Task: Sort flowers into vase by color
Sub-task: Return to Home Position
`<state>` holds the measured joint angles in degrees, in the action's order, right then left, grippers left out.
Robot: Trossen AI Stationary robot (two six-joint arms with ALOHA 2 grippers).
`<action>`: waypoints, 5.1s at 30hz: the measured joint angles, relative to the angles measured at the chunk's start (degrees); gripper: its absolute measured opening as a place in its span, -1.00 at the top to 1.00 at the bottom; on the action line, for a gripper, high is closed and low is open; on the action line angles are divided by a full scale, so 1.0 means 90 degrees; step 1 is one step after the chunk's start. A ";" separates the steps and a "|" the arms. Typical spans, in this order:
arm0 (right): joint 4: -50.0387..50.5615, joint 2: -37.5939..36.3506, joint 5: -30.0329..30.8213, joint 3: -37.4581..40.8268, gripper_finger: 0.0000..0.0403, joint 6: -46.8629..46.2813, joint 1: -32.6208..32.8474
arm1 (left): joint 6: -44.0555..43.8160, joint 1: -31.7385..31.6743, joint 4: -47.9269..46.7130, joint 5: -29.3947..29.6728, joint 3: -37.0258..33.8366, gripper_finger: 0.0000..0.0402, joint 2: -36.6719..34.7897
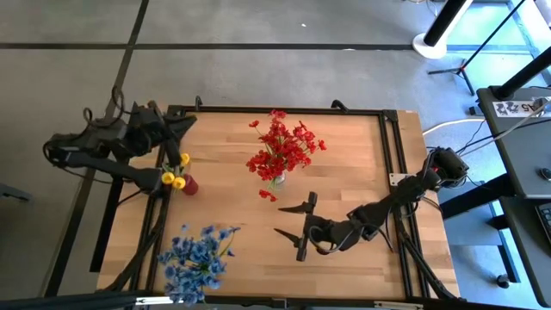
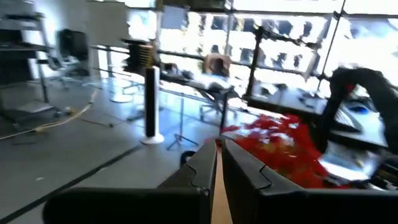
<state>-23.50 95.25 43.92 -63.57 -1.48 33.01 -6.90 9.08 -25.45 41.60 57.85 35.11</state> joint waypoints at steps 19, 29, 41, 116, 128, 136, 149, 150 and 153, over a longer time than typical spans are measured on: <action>0.0211 0.0007 -0.0119 0.0002 -0.29 -0.0023 -0.0005 | 0.0137 -0.1242 0.2402 0.2438 -0.3687 0.89 -0.3186; 0.0301 0.0007 -0.0121 0.0002 -0.29 -0.0023 -0.0005 | -0.0721 -0.1720 0.2599 0.5365 -0.4221 0.89 -0.3225; 0.0485 0.0012 -0.0121 0.0002 -0.29 -0.0159 -0.0002 | -0.1933 -0.2040 0.1268 0.4837 -0.4394 0.89 -0.3220; 0.0449 0.0012 0.0226 0.0002 -0.29 -0.0130 0.0289 | -0.3880 -0.1501 0.0434 0.5387 -0.5712 0.89 -0.2392; 0.0445 0.0012 0.0224 0.0002 -0.29 -0.0133 0.0294 | -0.4738 -0.1590 0.0427 0.5383 -0.5712 0.89 -0.2192; 0.0446 0.0012 0.0222 0.0002 -0.29 -0.0292 0.0295 | -0.6259 -0.2240 0.0417 0.5385 -0.5712 0.89 -0.3135; 0.0452 0.0012 0.0954 -0.0001 -0.29 -0.0462 0.0800 | -0.8333 -0.2040 0.0396 0.5364 -0.5712 0.89 -0.3878; 0.0451 0.0012 0.1041 -0.0001 -0.29 -0.0463 0.0873 | -0.8407 -0.2006 0.0395 0.5361 -0.5712 0.89 -0.3878; 0.0446 0.0012 0.1273 -0.0001 -0.29 -0.0480 0.1060 | -0.8407 -0.2008 0.0393 0.5360 -0.5712 0.89 -0.3878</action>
<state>-19.49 95.35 55.37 -63.57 -5.80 42.55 -82.56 -9.00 -21.91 89.84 6.44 0.21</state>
